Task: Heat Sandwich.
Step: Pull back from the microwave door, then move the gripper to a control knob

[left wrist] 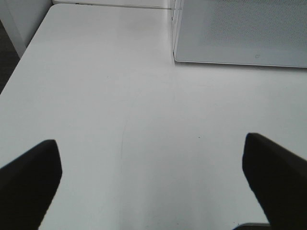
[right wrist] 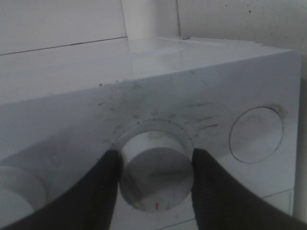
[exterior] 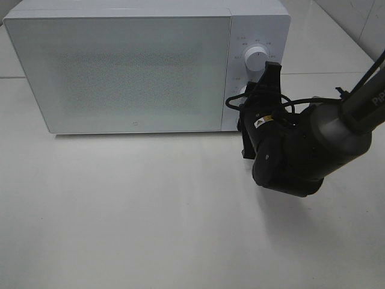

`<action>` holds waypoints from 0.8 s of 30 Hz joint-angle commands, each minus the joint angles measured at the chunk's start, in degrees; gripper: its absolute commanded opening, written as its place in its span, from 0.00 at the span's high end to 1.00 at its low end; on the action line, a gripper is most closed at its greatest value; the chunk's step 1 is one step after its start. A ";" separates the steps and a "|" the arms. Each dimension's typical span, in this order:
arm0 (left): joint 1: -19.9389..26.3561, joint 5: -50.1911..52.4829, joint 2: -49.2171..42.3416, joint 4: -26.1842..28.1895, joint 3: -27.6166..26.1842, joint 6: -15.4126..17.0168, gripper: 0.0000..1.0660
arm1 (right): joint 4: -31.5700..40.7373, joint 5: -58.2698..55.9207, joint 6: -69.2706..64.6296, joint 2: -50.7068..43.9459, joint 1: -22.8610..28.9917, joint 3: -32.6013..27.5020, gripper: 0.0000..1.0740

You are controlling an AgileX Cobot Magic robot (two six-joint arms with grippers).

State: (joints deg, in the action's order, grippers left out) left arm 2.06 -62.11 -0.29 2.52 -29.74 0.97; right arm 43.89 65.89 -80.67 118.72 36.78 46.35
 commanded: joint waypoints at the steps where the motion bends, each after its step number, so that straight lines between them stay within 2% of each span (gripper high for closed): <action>1: -0.06 0.80 -1.32 -0.06 0.11 -0.06 0.08 | -4.13 4.76 1.78 -0.40 -0.17 1.26 0.91; 9: -0.06 0.80 -1.32 -0.06 0.11 -0.06 0.08 | -5.16 4.76 1.78 -0.40 -0.17 1.26 0.86; 14: -0.06 0.80 -1.32 -0.06 0.11 -0.06 0.08 | -5.16 4.76 1.78 -0.40 -0.17 1.26 0.77; 15: -0.06 0.80 -1.32 -0.06 0.11 -0.06 0.08 | -5.21 4.76 1.78 -0.40 -0.17 1.26 0.73; 16: -0.06 0.80 -1.32 -0.06 0.11 -0.06 0.08 | -5.21 4.76 1.78 -0.40 -0.17 1.26 0.65; 17: -0.06 0.80 -1.32 -0.06 0.11 -0.06 0.08 | -5.21 4.76 1.78 -0.40 -0.17 1.26 0.65; 19: -0.06 0.80 -1.32 -0.06 0.11 -0.06 0.08 | -5.21 4.76 1.78 -0.40 -0.17 1.26 0.54; 20: -0.06 0.80 -1.32 -0.06 0.11 -0.06 0.08 | -5.10 4.81 1.78 -0.40 -0.17 1.26 0.44; 21: -0.06 0.80 -1.32 -0.06 0.11 -0.06 0.08 | -5.10 4.76 1.78 -0.40 -0.17 1.26 0.38; 22: -0.06 0.80 -1.32 -0.06 0.11 -0.06 0.08 | -5.10 4.76 1.78 -0.40 -0.17 1.26 0.38; 24: -0.06 0.80 -1.32 -0.06 0.11 -0.06 0.08 | -5.21 4.76 1.78 -0.40 -0.17 1.26 0.29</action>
State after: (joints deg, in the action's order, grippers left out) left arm 2.06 -62.11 -0.29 2.52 -29.74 0.97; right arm 41.65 66.18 -79.87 118.72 37.24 46.29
